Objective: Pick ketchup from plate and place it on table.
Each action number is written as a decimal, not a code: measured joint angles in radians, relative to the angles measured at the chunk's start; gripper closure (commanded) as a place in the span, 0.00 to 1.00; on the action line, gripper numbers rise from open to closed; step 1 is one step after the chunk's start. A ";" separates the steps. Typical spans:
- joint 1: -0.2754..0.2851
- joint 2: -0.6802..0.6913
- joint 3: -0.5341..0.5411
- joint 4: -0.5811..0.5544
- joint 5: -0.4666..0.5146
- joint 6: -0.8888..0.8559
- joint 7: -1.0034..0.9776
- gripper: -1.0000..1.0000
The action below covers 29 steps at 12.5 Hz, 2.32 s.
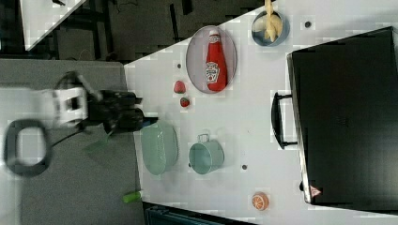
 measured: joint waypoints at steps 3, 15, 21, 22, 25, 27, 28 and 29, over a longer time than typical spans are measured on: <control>0.002 0.159 0.012 -0.020 0.004 0.109 -0.090 0.00; 0.032 0.583 0.041 0.104 -0.088 0.487 -0.552 0.00; 0.063 0.760 0.035 0.244 -0.140 0.521 -0.573 0.00; 0.063 0.786 0.032 0.267 -0.151 0.528 -0.575 0.00; 0.059 0.848 0.024 0.318 -0.151 0.545 -0.576 0.04; 0.057 0.854 0.023 0.313 -0.159 0.562 -0.576 0.29; 0.057 0.853 0.022 0.315 -0.157 0.572 -0.576 0.40; 0.057 0.849 0.030 0.318 -0.153 0.567 -0.576 0.43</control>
